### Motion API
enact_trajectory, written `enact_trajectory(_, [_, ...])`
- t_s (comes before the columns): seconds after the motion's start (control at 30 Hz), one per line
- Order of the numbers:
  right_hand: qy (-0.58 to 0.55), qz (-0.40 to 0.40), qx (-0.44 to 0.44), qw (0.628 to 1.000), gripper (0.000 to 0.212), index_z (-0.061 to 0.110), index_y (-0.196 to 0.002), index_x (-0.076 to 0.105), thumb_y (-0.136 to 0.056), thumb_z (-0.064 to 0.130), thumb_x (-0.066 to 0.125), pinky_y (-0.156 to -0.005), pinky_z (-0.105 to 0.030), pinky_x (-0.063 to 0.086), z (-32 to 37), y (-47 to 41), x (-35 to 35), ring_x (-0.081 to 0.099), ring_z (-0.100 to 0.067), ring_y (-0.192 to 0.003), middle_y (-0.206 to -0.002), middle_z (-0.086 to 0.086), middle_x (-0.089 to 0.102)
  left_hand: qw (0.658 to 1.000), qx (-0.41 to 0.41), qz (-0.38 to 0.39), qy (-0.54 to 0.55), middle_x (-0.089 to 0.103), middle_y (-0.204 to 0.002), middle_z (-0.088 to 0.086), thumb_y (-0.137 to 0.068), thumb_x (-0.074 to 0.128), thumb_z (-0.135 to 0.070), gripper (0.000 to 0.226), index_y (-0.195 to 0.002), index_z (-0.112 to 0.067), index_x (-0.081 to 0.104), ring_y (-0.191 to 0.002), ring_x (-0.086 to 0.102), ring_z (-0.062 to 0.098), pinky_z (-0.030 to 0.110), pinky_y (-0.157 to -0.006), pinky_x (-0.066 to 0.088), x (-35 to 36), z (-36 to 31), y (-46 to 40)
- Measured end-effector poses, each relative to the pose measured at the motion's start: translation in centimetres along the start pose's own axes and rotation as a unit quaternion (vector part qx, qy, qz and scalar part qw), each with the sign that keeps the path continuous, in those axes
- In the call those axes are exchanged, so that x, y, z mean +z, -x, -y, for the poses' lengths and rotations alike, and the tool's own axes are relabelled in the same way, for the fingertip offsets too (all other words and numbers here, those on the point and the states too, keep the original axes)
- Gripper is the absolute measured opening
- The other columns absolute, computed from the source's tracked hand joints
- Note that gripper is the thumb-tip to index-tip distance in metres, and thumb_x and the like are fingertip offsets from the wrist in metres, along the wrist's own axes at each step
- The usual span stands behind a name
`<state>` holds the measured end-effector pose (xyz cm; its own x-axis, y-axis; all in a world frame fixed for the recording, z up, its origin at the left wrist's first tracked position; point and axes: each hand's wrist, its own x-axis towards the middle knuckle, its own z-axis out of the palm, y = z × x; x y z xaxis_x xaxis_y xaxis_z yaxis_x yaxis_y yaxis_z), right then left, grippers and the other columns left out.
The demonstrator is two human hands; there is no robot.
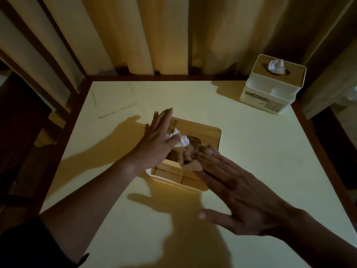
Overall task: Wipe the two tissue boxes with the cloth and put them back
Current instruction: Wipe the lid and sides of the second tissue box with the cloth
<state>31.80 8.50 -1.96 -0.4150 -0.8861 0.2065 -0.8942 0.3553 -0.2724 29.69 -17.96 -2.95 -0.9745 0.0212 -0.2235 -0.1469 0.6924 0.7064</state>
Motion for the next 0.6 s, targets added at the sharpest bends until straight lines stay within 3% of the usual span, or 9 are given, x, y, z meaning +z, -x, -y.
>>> enact_trajectory(0.3, [0.029,0.017,0.0,0.999,0.087,0.007,-0.166,0.036,-0.105,0.068,0.046,-0.136,-0.045,0.013,1.3,-3.5,1.6,0.015,-0.022,-0.166,-0.174,-0.014,0.029,0.999,0.032,-0.004,-0.018,-0.018,-0.169,-0.018,-0.11,0.039,-0.037,0.073,-0.164,-0.029,-0.008,-0.153,-0.023,0.002,0.036,-0.127,-0.011,0.2,0.6,-0.1])
enact_trajectory(0.6, [0.045,0.022,0.02,0.999,0.095,0.009,-0.166,0.034,-0.1,0.076,0.048,-0.136,-0.043,0.013,0.2,0.8,0.4,0.011,-0.02,-0.167,-0.175,-0.009,0.021,0.998,0.033,-0.011,-0.043,-0.019,-0.17,-0.016,-0.11,0.037,-0.039,0.072,-0.164,-0.028,-0.009,-0.154,-0.022,0.002,0.03,-0.125,-0.012,0.4,0.5,0.1])
